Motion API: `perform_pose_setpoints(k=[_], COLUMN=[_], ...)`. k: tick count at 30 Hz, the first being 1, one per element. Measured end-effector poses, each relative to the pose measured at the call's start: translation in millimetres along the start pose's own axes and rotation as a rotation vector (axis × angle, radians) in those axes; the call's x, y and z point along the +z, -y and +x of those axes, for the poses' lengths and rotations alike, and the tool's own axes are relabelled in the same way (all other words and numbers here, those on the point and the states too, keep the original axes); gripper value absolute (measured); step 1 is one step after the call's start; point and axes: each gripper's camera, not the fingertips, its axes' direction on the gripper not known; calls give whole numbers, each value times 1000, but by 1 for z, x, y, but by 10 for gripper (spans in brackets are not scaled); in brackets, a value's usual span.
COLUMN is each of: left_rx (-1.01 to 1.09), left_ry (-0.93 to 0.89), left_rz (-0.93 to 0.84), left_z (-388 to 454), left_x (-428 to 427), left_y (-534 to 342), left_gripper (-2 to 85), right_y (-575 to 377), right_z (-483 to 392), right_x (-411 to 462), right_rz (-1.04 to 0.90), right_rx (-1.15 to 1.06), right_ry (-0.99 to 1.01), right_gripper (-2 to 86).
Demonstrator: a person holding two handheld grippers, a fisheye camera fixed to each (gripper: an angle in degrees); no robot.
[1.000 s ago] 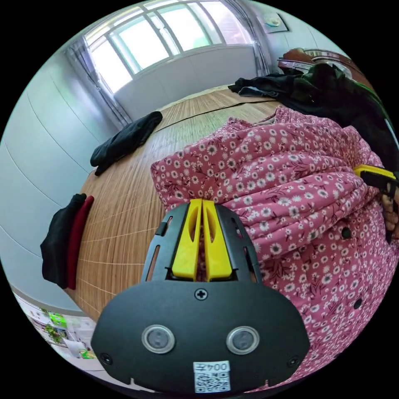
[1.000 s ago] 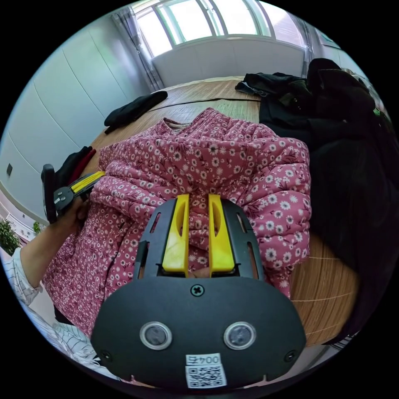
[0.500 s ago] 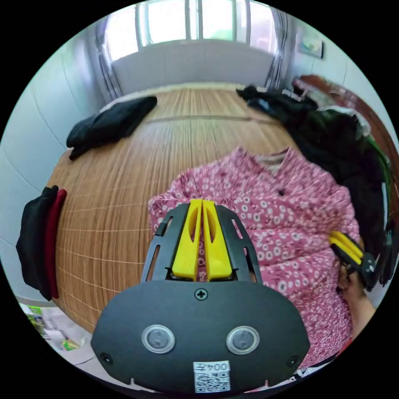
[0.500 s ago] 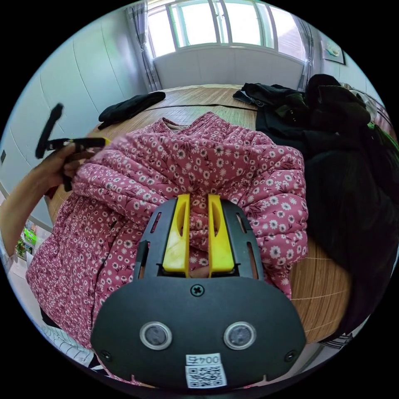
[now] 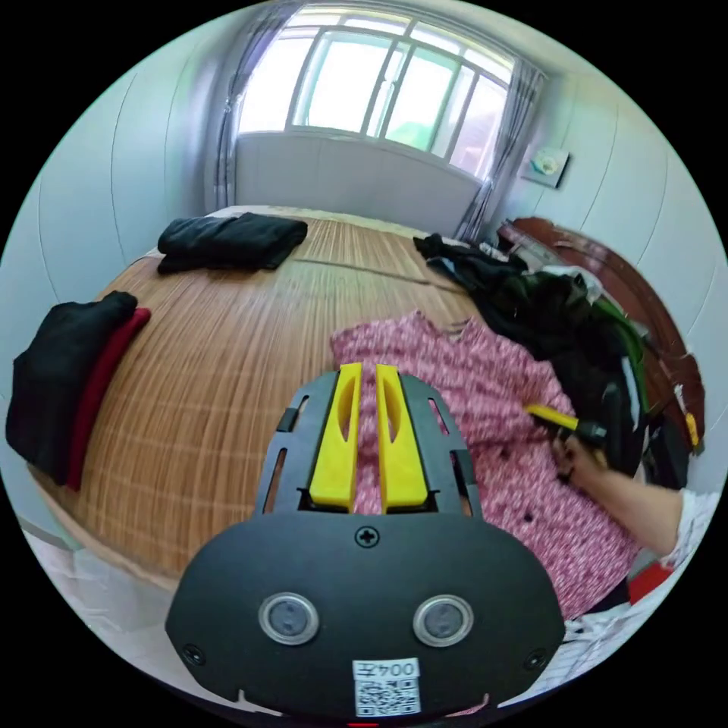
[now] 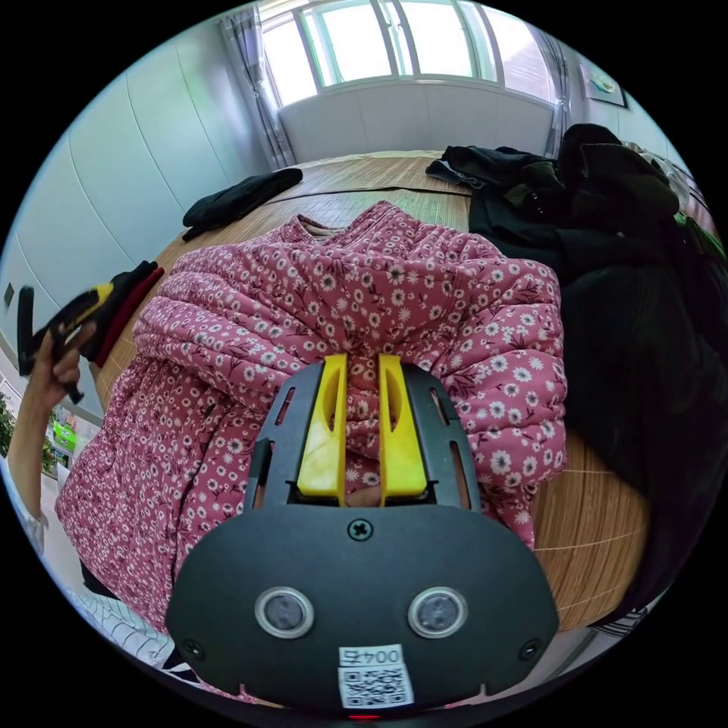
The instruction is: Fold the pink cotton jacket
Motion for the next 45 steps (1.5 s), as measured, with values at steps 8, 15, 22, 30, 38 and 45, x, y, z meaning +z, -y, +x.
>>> perform_pose_setpoints(k=[8, 15, 22, 30, 38, 45], left_rx=[86, 122, 167, 539, 331, 357], left_ry=[153, 152, 188, 598, 325, 199], left_rz=[-141, -237, -226, -165, -31, 329], left_z=[35, 37, 46, 70, 31, 80], left_x=[48, 96, 116, 162, 112, 95], left_y=[-38, -25, -35, -89, -80, -32], left_gripper=[74, 93, 91, 47, 36, 12], right_y=[-4, -7, -9, -10, -12, -13], right_z=[-5, -6, -8, -9, -8, -3], right_x=[1, 2, 3, 4, 4, 3], right_rz=[5, 7, 7, 8, 7, 6], right_rx=[-8, -6, -2, -4, 0, 2], right_ry=[-19, -16, -9, -7, -4, -1], right_gripper=[76, 76, 76, 76, 76, 76])
